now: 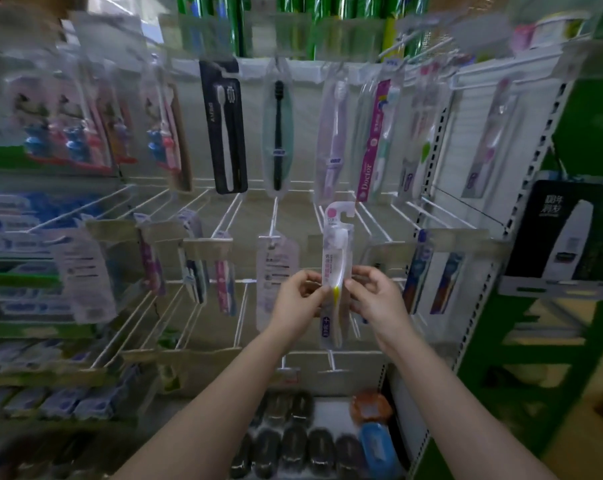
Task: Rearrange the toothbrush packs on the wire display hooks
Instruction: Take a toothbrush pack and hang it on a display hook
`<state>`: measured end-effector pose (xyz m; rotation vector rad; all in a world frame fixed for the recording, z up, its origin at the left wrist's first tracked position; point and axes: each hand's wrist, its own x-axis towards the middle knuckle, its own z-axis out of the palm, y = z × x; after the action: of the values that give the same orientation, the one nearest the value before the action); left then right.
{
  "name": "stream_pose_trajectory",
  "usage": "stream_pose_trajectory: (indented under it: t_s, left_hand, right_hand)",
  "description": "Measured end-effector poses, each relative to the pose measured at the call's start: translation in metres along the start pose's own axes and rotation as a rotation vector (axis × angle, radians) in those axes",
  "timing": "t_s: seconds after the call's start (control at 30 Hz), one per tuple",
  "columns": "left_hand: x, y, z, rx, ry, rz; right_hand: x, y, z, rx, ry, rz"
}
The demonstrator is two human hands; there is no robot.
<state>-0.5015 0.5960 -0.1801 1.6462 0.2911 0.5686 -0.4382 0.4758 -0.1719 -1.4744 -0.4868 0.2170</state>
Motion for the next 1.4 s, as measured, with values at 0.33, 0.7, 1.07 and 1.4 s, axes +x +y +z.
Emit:
stream_pose_trajectory:
  t_s: [0.33,0.7,1.07,1.4]
  left_hand:
    - [0.006,-0.069,-0.006,-0.068,0.017,0.084]
    - [0.040,-0.138,-0.004,-0.110,0.024,0.230]
    - [0.068,-0.164,0.012,-0.156,-0.037,0.372]
    - [0.072,-0.188,0.021,-0.210,-0.015,0.395]
  right_hand:
    - [0.007,0.058,0.010,-0.076,-0.018,-0.094]
    - [0.045,0.124,0.008,-0.086,-0.105,-0.263]
    - [0.068,0.160,-0.007,-0.113,-0.098,-0.526]
    - [0.071,0.187,-0.004,-0.211,-0.068,-0.549]
